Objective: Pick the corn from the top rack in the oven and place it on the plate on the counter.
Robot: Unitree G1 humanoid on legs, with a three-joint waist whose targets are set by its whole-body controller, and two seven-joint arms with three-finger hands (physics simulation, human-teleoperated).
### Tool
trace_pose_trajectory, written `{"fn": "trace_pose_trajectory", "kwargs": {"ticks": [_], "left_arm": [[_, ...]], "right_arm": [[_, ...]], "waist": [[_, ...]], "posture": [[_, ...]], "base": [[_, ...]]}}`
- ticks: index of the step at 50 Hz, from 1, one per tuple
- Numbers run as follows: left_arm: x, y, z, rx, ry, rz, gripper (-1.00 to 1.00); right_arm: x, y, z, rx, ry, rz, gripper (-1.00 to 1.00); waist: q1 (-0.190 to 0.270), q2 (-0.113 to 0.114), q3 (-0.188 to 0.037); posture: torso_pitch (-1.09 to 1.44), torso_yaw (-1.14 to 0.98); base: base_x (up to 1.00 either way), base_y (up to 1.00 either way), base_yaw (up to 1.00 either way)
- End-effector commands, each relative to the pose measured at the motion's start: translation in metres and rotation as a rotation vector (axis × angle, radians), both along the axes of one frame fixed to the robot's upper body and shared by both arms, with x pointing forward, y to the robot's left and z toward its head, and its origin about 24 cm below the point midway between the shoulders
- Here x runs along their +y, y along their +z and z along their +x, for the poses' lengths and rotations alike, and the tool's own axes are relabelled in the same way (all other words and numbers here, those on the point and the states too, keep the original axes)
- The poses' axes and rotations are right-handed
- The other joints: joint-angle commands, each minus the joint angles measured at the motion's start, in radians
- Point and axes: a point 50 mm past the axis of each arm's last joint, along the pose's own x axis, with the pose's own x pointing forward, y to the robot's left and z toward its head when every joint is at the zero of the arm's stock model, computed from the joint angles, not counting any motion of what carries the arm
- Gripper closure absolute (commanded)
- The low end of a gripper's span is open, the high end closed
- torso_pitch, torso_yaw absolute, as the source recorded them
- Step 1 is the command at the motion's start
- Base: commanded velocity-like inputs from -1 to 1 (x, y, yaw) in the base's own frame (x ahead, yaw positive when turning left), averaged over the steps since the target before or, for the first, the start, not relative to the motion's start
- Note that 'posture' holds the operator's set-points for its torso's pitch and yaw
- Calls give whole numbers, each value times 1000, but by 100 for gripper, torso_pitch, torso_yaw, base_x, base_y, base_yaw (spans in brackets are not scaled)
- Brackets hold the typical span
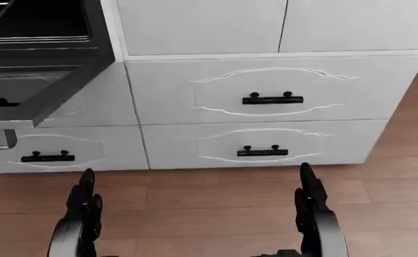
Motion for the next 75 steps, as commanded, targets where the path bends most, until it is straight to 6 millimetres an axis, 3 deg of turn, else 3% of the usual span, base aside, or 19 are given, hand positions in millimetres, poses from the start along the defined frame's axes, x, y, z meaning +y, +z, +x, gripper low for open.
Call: {"fn": "trace_pose_trajectory", "kwargs": {"ticks": [1, 3, 5, 7, 22, 25, 31, 35, 40, 44, 46, 54, 58, 60, 67, 70, 72, 73, 75], "left_arm": [[-1, 40, 10, -162, -18, 5, -100], [0, 42, 12, -162, -8, 3, -100], [1, 46, 13, -161, -7, 9, -100], [1, 52, 12, -163, -5, 11, -100], [-1, 138, 27, -263, -23, 26, -100], [-1, 153, 28, -282, -26, 28, -100], [-1, 172, 27, -306, -29, 27, -100], [-1, 180, 26, -313, -33, 21, -100], [-3, 189, 23, -321, -50, 9, -100], [-4, 191, 25, -322, -61, 11, -100], [-4, 192, 24, -323, -61, 13, -100], [-7, 197, 20, -320, -75, -15, -100], [-8, 197, 20, -322, -77, -16, -100], [-7, 199, 20, -323, -73, -18, -100], [-6, 202, 19, -331, -69, -12, -100], [-5, 202, 18, -333, -65, -12, -100], [-5, 201, 19, -333, -64, -11, -100], [-4, 201, 19, -333, -62, -11, -100], [-4, 202, 17, -335, -59, -11, -100]], "right_arm": [[5, 32, 10, -160, 11, -3, -100], [8, 35, 10, -159, 25, 0, -100], [9, 35, 10, -160, 33, 6, -100], [7, 37, 8, -163, 30, 5, -100], [-16, 133, 17, -283, 10, -59, -100], [-18, 146, 18, -313, 21, -71, -100], [-17, 165, 16, -357, 43, -95, -100], [-14, 179, 15, -383, 58, -114, -100], [-14, 192, 13, -408, 67, -119, -100], [-14, 201, 10, -430, 83, -119, -100], [-12, 206, 9, -443, 93, -116, -100], [-14, 208, 6, -459, 90, -129, -100], [-13, 213, 3, -480, 94, -145, -100], [-14, 218, 1, -499, 90, -156, -100], [-6, 233, -5, -564, 134, -172, -100], [-7, 234, -6, -568, 138, -167, -100], [-8, 237, -7, -573, 136, -174, -100], [-11, 238, -7, -576, 129, -167, -100], [-9, 238, -7, -578, 133, -167, -100]], "waist": [[-2, -8, -1], [7, 0, -63], [5, -7, -18], [6, -6, -69], [10, -3, -120], [7, 0, -41], [9, -46, -31], [6, -38, -45], [-7, 1, -43], [-11, 83, -72], [-5, 77, -33], [35, 19, -52], [33, -72, -81], [33, -58, -25], [25, -48, -41], [31, 13, -29], [54, 107, -54], [51, 49, -40], [72, 52, -60]], "posture": [[0, 0], [0, 0], [0, 0], [0, 0], [0, 0], [0, 0], [0, 0], [0, 0], [0, 0], [0, 0], [0, 0], [0, 0], [0, 0], [0, 0], [0, 0], [0, 0], [0, 0], [0, 0], [0, 0]], "base": [[0, 0, 0], [0, 0, 0], [0, 0, 0], [0, 0, 0], [2, 0, 0], [42, 0, 0], [51, 0, 0], [54, 0, 0], [57, 0, 0], [56, 0, 0], [57, 0, 0], [57, 0, 0], [57, 0, 0], [57, 0, 0], [21, 0, 10], [0, 0, 100], [0, 0, 100], [0, 0, 100], [0, 0, 100]]}}
